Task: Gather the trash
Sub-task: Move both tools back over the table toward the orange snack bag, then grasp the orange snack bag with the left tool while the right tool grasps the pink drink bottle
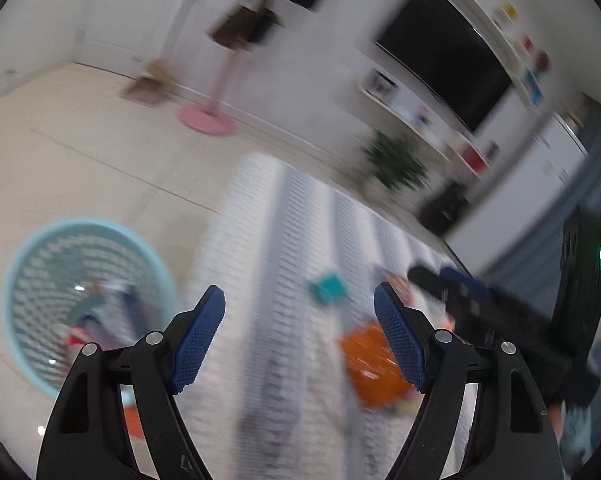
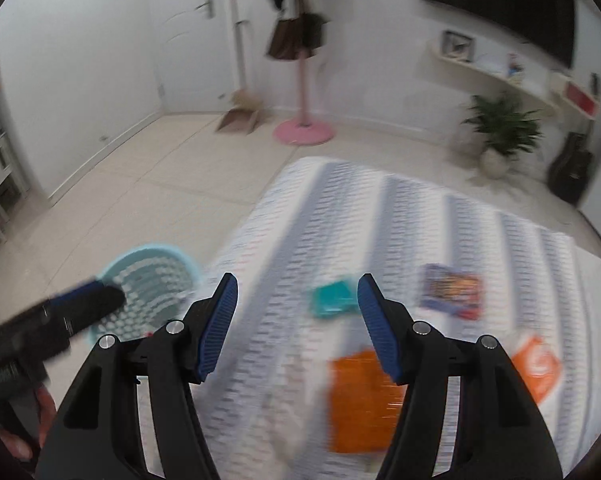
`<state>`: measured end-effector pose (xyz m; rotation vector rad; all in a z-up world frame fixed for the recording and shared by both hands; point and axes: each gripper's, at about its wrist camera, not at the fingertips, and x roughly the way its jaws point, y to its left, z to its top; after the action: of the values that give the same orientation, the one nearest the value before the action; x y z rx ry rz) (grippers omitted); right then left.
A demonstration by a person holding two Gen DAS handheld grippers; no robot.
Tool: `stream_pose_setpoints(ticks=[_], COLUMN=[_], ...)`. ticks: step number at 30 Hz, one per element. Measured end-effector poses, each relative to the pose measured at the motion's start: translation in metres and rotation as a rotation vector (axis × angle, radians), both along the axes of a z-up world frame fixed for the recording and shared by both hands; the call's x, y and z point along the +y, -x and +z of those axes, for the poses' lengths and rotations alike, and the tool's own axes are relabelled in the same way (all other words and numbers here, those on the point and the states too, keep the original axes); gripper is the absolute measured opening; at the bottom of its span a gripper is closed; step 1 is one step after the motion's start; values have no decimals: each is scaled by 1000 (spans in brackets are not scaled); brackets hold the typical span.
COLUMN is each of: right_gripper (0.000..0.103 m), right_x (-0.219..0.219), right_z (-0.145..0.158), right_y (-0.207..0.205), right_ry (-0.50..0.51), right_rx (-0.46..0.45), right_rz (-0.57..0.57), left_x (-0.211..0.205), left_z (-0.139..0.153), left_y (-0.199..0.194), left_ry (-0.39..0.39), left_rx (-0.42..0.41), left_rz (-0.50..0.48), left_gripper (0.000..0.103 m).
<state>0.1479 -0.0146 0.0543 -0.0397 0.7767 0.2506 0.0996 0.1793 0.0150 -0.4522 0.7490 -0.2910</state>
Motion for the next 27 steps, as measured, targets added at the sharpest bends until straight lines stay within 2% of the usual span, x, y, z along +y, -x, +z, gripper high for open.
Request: stream_pose_setpoints(ticks=[3, 6, 8, 13, 20, 24, 27], right_gripper=[59, 59, 59, 59, 59, 59, 59], right_x=[-50, -102, -137, -192, -229, -239, -236], right_z=[1, -7, -17, -45, -72, -84, -91], right_y=[2, 5, 5, 8, 12, 10, 10], right_ry=[15, -8, -19, -28, -54, -75, -78], right_rx=[-18, 5, 34, 80, 127, 151, 165], right_rz=[-92, -170, -218, -278, -302, -297, -276], left_x=[-51, -99, -128, -170, -194, -192, -190], left_z=[-16, -33, -49, -83, -109, -114, -112], left_y=[-4, -8, -13, -27, -34, -41, -41], left_ry=[2, -38, -70, -96, -147, -101, -69], left_rx=[36, 72, 113, 206, 261, 262, 246], left_rz=[-127, -227, -269, -307, -298, -291, -306], left_gripper=[75, 75, 75, 79, 79, 77, 65])
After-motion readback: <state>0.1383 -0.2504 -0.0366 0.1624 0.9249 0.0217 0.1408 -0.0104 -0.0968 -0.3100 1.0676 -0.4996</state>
